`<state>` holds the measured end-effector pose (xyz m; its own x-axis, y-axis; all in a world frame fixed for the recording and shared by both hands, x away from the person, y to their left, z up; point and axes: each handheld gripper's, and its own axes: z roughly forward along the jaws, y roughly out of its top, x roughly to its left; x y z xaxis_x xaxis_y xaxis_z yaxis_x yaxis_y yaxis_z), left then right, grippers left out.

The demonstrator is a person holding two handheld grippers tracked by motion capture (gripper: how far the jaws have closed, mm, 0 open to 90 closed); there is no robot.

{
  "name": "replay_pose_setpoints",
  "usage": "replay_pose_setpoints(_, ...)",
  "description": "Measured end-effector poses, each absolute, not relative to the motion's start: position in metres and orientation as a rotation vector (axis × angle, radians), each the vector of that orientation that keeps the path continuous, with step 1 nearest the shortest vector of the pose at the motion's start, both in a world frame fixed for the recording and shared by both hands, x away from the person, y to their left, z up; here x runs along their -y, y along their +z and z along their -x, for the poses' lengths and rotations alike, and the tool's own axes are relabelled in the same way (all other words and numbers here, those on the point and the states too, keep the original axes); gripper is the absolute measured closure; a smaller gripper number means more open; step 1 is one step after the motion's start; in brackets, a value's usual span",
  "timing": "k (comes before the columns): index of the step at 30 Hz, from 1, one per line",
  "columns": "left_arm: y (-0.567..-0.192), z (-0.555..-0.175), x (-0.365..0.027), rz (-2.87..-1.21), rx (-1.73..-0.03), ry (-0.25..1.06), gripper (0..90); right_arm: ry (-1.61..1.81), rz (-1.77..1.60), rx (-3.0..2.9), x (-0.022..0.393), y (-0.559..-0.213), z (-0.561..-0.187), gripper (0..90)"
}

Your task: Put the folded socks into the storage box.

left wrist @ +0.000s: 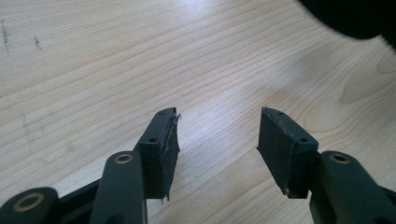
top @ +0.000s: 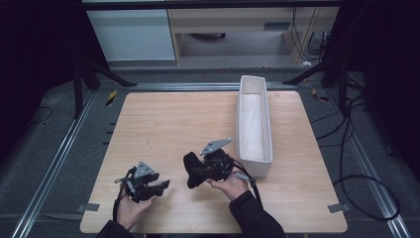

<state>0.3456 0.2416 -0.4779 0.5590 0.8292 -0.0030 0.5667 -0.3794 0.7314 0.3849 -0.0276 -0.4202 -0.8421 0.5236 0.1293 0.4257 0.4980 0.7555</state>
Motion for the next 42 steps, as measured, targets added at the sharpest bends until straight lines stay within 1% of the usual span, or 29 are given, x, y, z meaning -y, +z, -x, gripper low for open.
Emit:
replay_pose_setpoints(10, -0.479, -0.349, -0.243, -2.106, -1.120, 0.491, 46.6, 1.302, -0.743, -2.617, 0.043, -0.399, -0.387, 71.6)
replay_pose_setpoints(22, -0.479, -0.350, -0.243, -2.115, -1.107, 0.494, 47.2, 1.232, -0.613, -2.652, 0.084, -0.360, -0.397, 71.6)
replay_pose_setpoints(32, -0.480, -0.351, -0.243, -2.115, -1.101, 0.490, 47.6, 1.236, -0.541, -2.637, 0.118, -0.321, -0.405, 71.5)
replay_pose_setpoints(42, -0.481, -0.351, -0.242, -2.127, -1.097, 0.483, 48.1, 1.202, -0.499, -2.657, 0.153, -0.307, -0.418, 71.5)
